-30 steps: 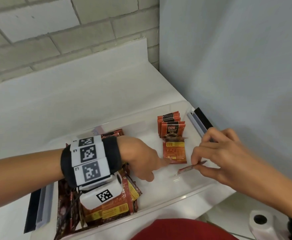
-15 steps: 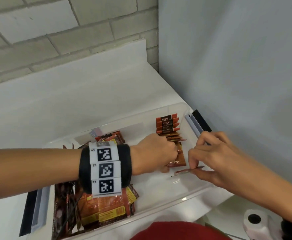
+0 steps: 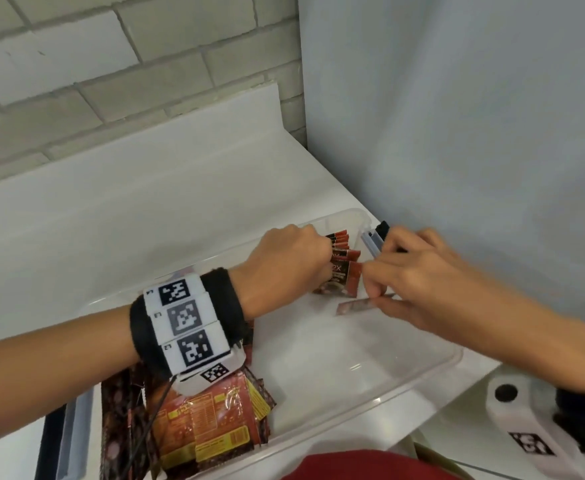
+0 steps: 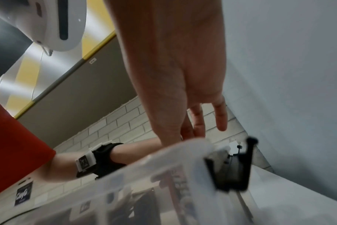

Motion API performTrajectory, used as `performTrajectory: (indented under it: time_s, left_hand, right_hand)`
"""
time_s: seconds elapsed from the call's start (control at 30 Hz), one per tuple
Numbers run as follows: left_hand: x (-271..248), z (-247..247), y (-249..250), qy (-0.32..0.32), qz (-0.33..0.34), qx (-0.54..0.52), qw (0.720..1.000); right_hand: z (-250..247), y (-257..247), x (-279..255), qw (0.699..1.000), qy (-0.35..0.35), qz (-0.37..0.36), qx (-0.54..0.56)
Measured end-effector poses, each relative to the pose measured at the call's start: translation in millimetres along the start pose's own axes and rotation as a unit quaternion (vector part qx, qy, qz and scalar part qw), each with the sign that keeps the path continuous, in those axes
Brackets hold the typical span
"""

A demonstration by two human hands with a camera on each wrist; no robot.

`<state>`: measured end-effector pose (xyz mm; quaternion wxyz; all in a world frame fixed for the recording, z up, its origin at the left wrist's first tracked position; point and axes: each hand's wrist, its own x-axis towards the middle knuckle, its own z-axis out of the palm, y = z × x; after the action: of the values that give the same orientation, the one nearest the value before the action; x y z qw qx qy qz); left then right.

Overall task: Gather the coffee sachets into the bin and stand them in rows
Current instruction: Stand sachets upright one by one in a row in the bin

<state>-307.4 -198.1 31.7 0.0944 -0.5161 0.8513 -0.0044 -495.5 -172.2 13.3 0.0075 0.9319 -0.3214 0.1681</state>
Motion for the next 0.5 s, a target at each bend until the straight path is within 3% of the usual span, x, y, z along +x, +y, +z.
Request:
performTrajectory:
  time_s: [0.23,0.37,0.43,0.5]
  left_hand:
    - [-4.8,10.6,-15.5,-0.034,-0.018,-0.156,0.987]
    - [-16.2,6.0,-27.6,-0.15,-0.024,-0.317,0.936]
    - [-18.5,7.5,-29.1,-0.212,-0.006,-0.355,0.911]
    - [-18.1,13.4,-28.2,-0.233,0.008,-0.367,0.901]
  right_hand:
    - [0.4,15.4,41.5,0.994,-0.06,-0.072,-0.056]
    - [8.0,18.4,52.4,0.988,-0.066,-0.094,-0.104]
    - [12.8,18.1,55.9,0.985,-0.071,-0.107,-0.114]
    - [15.8,16.8,58.7,0.983,-0.082,-0.108,-0.12]
